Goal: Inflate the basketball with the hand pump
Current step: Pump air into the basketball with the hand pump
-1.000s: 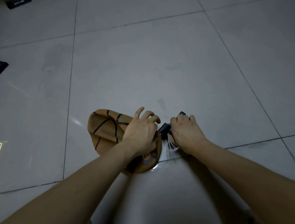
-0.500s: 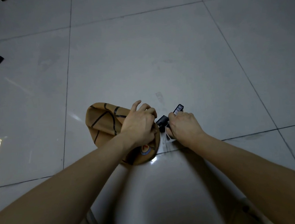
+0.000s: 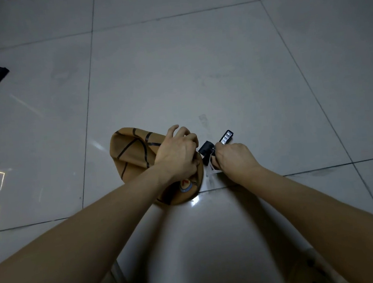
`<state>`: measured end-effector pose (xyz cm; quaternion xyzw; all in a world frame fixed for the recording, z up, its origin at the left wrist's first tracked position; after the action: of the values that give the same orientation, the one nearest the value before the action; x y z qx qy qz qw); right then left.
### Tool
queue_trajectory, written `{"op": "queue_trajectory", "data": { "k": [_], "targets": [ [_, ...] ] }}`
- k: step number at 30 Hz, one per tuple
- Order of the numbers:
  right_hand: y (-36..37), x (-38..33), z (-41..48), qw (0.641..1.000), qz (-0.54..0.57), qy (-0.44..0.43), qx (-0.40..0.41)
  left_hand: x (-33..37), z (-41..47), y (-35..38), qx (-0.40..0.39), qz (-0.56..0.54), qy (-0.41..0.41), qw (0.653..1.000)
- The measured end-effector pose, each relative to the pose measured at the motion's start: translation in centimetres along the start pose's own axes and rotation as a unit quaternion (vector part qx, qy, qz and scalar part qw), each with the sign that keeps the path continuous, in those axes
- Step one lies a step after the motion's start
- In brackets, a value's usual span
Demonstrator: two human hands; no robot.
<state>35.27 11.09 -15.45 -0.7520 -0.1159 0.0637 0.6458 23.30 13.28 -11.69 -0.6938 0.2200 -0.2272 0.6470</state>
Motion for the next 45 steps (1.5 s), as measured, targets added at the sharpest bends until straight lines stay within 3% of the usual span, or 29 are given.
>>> {"op": "queue_trajectory", "data": {
  "k": [7,10,13,18,23,30,33,35,37,41,45],
  "targets": [
    [-0.4,0.1,-0.5,1.0,0.03,0.003,0.0,-0.1,0.2,-0.2,-0.007,0.02,-0.009,1.0],
    [0.0,1.8,-0.8,0.991,0.13,-0.019,-0.029,-0.1,0.5,-0.5,-0.031,0.034,-0.018,0.999],
    [1.2,5.8,-1.4,0.966,0.24,0.054,-0.074,-0.6,1.0,-0.6,-0.075,0.024,-0.027,0.997],
    [5.2,7.2,-1.6,0.93,0.285,0.202,-0.116,-0.7,1.2,-0.2,-0.098,0.021,-0.036,0.994],
    [5.3,6.1,-1.3,0.937,0.263,0.176,-0.147,-0.9,0.7,-0.5,-0.139,0.018,-0.08,0.987],
    [-3.2,10.1,-1.8,0.906,0.356,0.229,-0.027,-2.3,0.2,-2.9,-0.165,0.023,-0.142,0.976],
    [-6.4,10.2,-3.0,0.897,0.388,0.214,-0.002,-2.1,0.9,-5.0,-0.138,-0.12,-0.162,0.97],
    [-8.0,9.8,-4.3,0.897,0.392,0.203,0.017,0.2,1.8,-8.8,-0.084,-0.306,-0.14,0.938],
    [-9.3,9.1,-6.0,0.895,0.398,0.197,0.043,3.0,2.6,-12.2,-0.053,-0.397,-0.104,0.91],
    [-11.4,7.7,-9.4,0.886,0.411,0.19,0.095,6.8,2.7,-15.1,-0.021,-0.232,0.012,0.972],
    [-10.3,7.3,-12.8,0.883,0.403,0.242,0.008,8.1,0.9,-16.1,0.02,-0.221,0.052,0.974]
  ]
}}
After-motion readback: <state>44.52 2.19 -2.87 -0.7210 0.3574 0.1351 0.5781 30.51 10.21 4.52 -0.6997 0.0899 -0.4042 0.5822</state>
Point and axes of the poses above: each hand's wrist, its own z-axis towards the middle knuckle, its own y-axis out of the palm, x = y × z, the point moved 7 cm from there along z, towards the middle knuckle, and after that the axes turned 6 degrees about x, right-handed, at the moved point
